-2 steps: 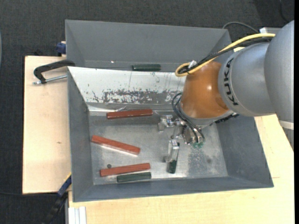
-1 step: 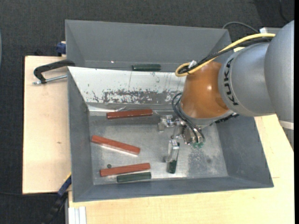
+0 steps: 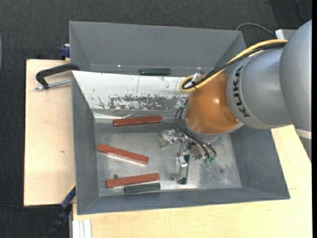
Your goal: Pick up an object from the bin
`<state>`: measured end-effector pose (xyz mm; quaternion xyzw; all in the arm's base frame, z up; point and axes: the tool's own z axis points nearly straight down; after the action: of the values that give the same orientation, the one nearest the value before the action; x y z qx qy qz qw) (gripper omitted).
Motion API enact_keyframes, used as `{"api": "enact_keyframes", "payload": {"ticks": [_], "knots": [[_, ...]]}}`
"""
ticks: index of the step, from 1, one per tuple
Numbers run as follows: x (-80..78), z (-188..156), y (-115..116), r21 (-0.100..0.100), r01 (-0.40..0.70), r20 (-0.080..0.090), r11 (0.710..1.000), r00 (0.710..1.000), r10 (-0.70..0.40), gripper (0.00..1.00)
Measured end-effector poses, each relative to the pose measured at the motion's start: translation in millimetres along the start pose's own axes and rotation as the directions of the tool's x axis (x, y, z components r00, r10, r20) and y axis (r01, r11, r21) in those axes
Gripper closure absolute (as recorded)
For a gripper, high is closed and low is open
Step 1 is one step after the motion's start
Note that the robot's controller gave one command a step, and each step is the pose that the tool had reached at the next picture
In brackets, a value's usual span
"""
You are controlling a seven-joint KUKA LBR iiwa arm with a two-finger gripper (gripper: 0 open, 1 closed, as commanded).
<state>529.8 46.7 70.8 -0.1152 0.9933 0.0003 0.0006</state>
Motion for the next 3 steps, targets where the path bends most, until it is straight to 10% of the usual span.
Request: {"api": "enact_keyframes", "payload": {"ticks": [2, 3], "knots": [[10.5, 0, 60, -0.001, -0.053, 0.002, 0.999, 0.999, 0.053, 0.0], [-2.9, 0, 92, -0.002, -0.193, 0.004, 0.981, 0.981, 0.193, 1.0]]}}
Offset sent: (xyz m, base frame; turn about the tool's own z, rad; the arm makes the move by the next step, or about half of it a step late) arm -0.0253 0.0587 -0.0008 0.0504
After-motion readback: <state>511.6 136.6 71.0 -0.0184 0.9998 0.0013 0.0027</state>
